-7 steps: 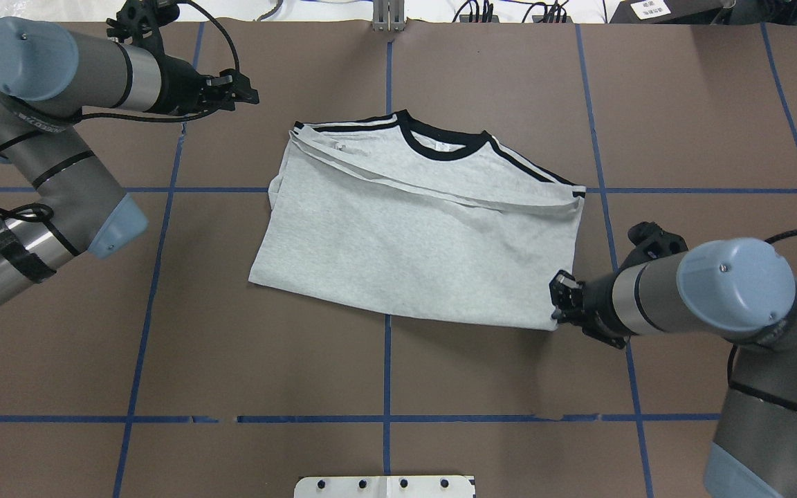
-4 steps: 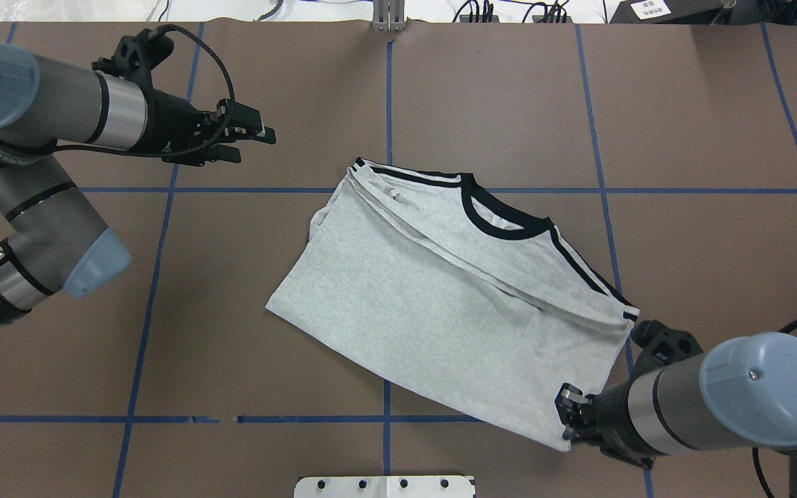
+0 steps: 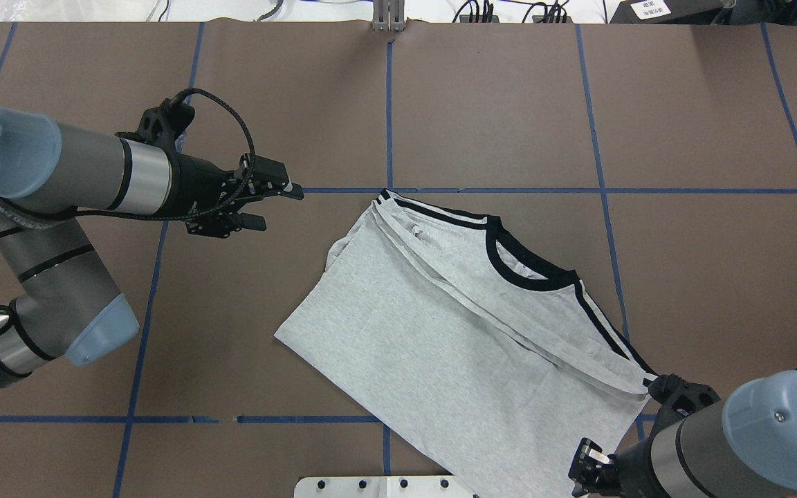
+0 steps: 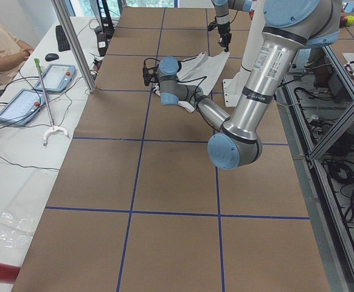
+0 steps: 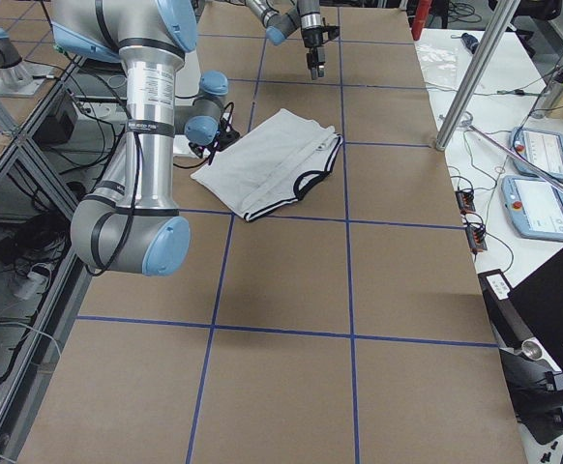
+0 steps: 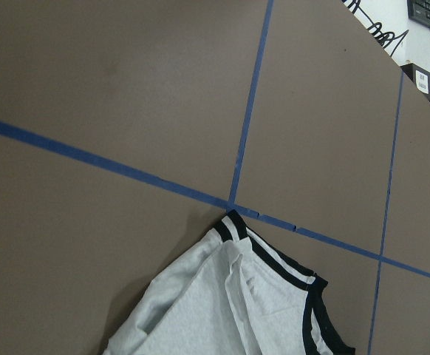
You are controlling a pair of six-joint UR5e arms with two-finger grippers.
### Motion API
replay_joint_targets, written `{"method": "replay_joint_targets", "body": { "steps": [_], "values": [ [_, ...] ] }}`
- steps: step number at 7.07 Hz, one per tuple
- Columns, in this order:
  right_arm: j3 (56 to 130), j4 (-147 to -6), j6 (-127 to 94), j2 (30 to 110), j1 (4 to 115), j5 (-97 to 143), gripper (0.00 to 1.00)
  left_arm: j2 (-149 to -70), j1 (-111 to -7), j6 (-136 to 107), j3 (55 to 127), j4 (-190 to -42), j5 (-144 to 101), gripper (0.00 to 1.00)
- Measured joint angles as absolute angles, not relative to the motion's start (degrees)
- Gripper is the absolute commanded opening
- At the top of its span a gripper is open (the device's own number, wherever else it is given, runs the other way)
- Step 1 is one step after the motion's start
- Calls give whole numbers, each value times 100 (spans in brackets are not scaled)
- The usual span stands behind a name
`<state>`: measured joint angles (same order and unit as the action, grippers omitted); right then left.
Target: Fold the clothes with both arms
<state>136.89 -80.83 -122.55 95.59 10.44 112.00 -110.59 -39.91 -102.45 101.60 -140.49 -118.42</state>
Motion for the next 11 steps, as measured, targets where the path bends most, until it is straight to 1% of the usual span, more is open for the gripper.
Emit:
{"method": "replay_joint_targets", "body": {
  "steps": [1,2,3,5,7,11],
  "values": [
    [13575,-8080,-12226,9436,1509,11159,100,-10747,-3769,-10469,10414,-13949,-11714,88],
    [13375,-8078,-12052,9130,2070,11079,100,-10448,-3435,-10578,10614,-13781,-11358,87],
    [13027,-8077,-11711,8677,2619,10953,100,-10303,-3001,-10627,10697,-13493,-10826,85],
    [12392,-8083,-11108,7980,3334,10824,100,-10491,-2410,-10795,10717,-12542,-10227,83],
    [12199,-8080,-10924,7779,3531,10808,100,-10796,-2167,-10908,10645,-11934,-10090,75],
    [11956,-8077,-10899,7584,3568,10785,100,-10894,-2128,-10916,10507,-11584,-9874,74]
  ]
}}
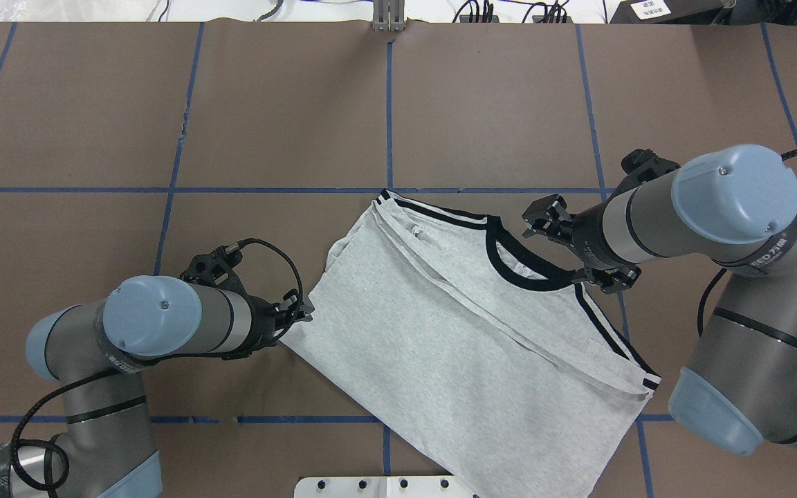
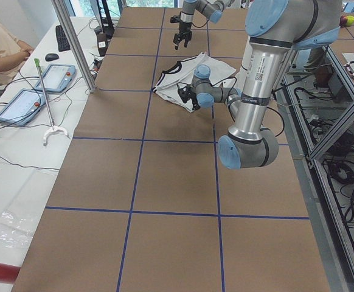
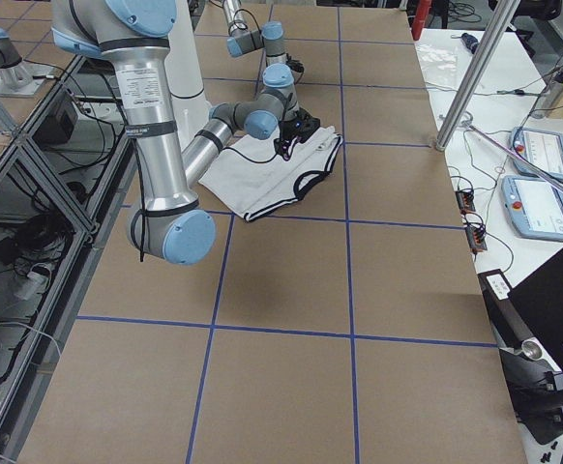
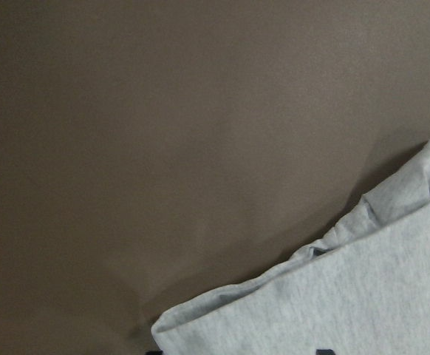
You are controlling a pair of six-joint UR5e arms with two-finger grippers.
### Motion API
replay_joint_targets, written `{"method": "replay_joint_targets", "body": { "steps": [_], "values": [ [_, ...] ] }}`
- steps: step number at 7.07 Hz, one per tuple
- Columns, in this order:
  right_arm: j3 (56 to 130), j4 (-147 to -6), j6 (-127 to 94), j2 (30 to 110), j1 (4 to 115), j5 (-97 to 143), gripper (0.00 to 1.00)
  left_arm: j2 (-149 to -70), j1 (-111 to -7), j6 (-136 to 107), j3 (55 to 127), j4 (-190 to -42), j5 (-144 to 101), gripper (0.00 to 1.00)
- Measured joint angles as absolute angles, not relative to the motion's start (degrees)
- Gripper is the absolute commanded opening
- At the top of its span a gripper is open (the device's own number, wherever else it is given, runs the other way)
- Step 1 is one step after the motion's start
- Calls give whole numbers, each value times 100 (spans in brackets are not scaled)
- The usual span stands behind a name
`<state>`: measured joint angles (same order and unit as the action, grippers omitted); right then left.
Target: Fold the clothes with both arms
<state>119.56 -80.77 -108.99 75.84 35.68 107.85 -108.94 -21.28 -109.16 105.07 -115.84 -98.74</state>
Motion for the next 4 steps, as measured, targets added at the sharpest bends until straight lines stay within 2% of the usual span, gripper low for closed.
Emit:
{"method": "replay_joint_targets", "body": {
  "steps": [2,4],
  "values": [
    [11914,-8077,-10898,7530,3579,10777,100,-10901,-2097,-10910,10427,-11507,-9857,64],
    [11906,-8077,-10898,7518,3583,10776,100,-10901,-2089,-10908,10393,-11497,-9837,48]
  ]
}}
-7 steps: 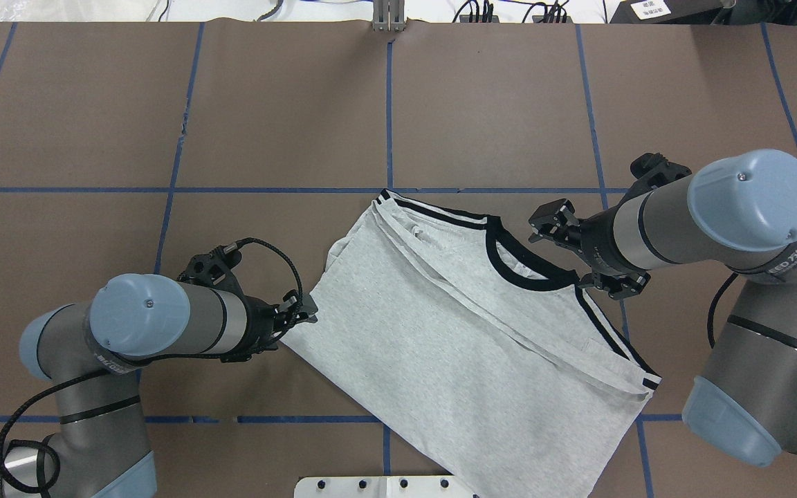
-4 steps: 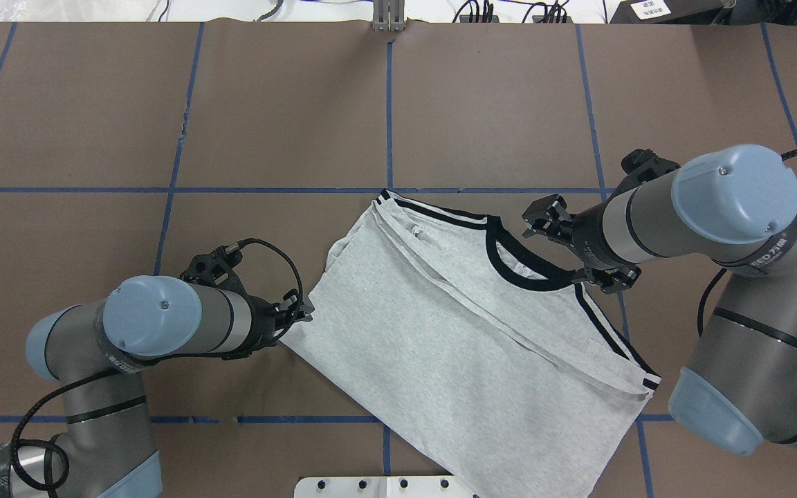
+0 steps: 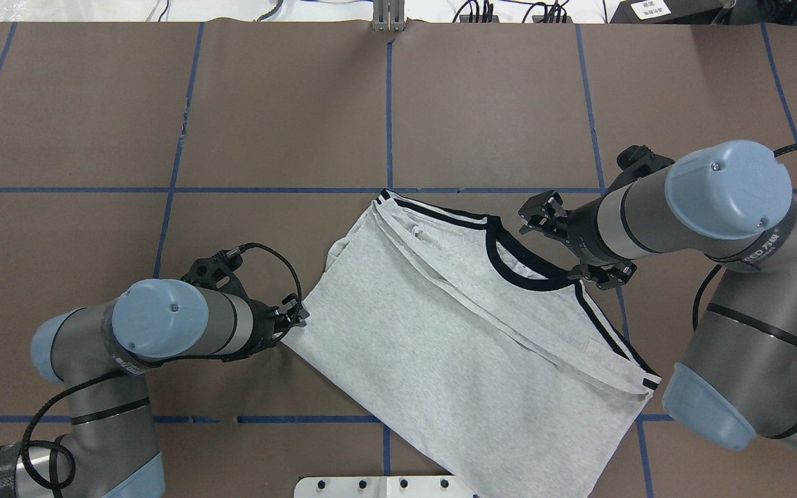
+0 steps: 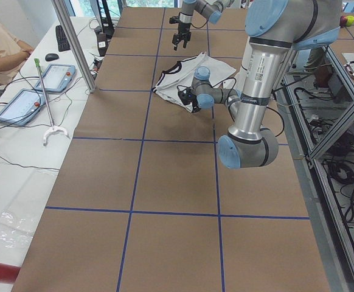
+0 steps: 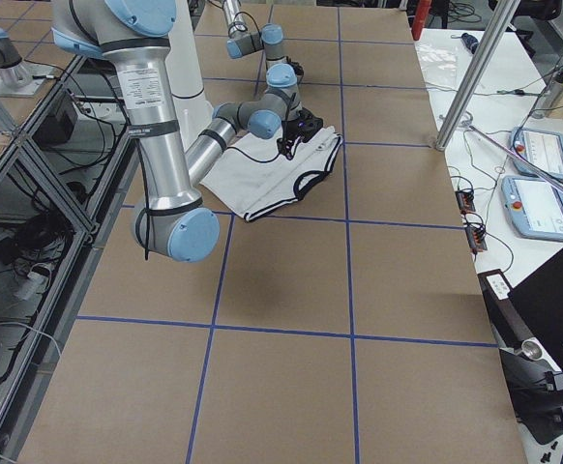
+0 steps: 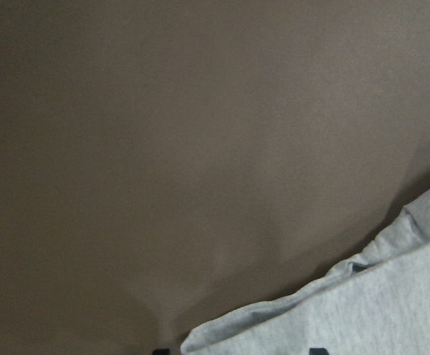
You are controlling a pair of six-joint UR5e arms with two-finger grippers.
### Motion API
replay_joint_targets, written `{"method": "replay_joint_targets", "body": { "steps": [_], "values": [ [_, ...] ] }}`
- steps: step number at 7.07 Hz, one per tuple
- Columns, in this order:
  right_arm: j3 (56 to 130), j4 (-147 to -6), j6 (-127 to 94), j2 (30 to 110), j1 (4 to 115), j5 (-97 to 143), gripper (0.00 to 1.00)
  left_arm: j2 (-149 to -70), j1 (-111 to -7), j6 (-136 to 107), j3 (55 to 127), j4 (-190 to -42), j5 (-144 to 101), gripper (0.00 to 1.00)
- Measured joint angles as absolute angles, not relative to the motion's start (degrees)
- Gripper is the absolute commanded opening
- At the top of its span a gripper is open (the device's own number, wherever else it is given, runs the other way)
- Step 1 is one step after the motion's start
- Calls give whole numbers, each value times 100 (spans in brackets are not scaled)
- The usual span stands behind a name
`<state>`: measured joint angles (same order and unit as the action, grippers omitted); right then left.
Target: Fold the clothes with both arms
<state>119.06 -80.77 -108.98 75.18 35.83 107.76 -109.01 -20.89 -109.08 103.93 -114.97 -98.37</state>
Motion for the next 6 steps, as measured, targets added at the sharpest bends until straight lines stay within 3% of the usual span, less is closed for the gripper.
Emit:
{"method": "replay_joint_targets", "body": {
  "steps": [2,4,6],
  "values": [
    [11903,-8077,-10898,7515,3586,10775,100,-10888,-2092,-10911,10384,-11490,-9744,37],
    [11901,-8075,-10898,7515,3586,10775,100,-10862,-2099,-10923,10393,-11488,-9639,0],
    [11889,-8070,-10904,7509,3581,10775,100,-10839,-2124,-10916,10418,-11487,-9608,0]
  ]
}}
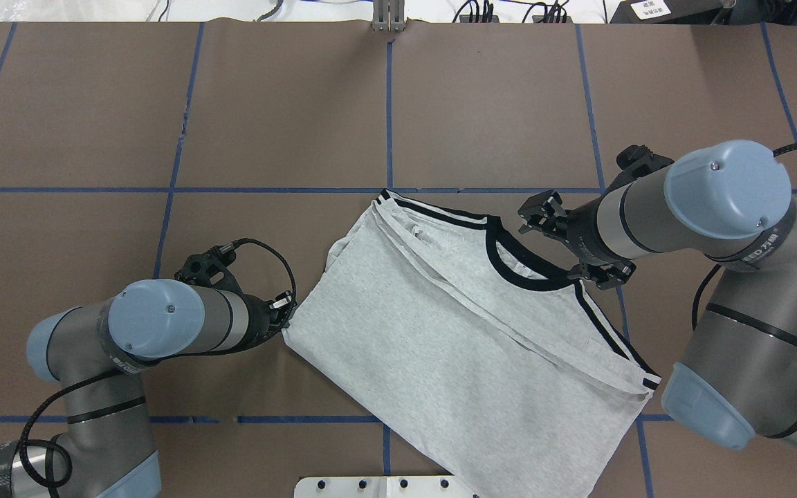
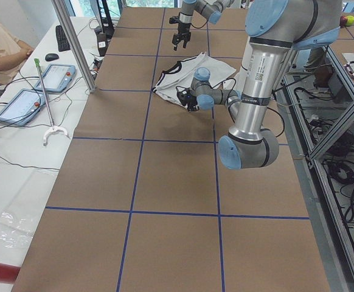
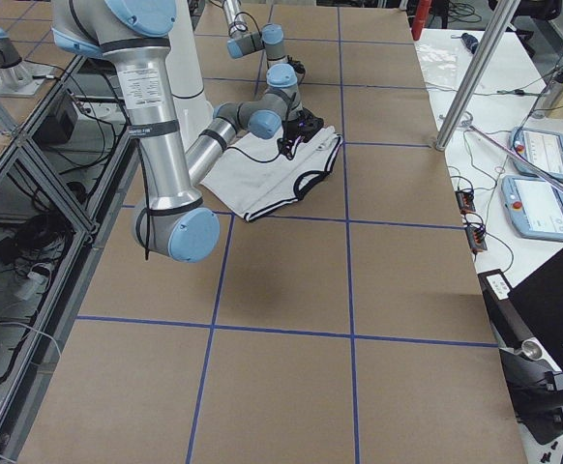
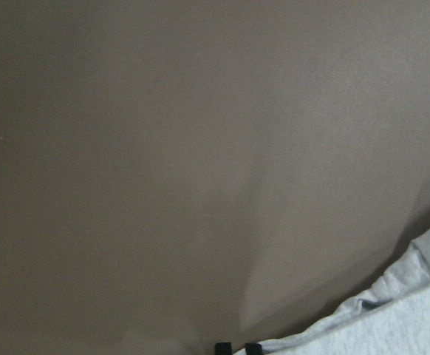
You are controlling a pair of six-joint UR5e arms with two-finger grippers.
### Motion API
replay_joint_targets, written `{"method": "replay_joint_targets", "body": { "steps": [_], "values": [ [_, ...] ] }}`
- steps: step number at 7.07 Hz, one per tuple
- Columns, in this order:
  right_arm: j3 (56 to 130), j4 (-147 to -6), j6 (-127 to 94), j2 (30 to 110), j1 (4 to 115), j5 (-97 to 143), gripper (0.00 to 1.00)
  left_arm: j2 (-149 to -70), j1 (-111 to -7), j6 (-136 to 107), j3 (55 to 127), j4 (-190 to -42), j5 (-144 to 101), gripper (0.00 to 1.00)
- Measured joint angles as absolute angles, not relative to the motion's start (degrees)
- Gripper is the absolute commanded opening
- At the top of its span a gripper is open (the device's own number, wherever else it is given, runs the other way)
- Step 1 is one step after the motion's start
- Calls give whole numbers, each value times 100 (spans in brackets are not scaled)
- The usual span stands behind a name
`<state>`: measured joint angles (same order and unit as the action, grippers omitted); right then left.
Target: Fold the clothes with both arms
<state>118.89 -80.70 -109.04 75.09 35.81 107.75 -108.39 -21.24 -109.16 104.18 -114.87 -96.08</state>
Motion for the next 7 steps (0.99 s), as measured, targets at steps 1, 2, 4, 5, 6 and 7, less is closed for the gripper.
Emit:
{"method": "replay_joint_targets", "body": {
  "steps": [1,2,4,5,6,7],
  "values": [
    [11873,-8069,-10906,7500,3579,10773,100,-10828,-2146,-10888,10435,-11487,-9602,0],
    [11843,-8066,-10907,7484,3578,10770,100,-10825,-2194,-10830,10438,-11433,-9601,0],
    [11796,-8047,-10909,7463,3577,10730,100,-10852,-2493,-10028,10423,-11240,-9614,0],
    [11792,-8027,-10915,7455,3574,10717,100,-10934,-2805,-9368,10342,-11224,-9633,0],
    [11788,-8014,-10916,7425,3567,10712,100,-11200,-3175,-8785,10063,-11246,-9649,0],
    [11768,-8010,-10912,7367,3564,10706,100,-11609,-3503,-8417,9596,-11345,-9655,0]
  ]
}}
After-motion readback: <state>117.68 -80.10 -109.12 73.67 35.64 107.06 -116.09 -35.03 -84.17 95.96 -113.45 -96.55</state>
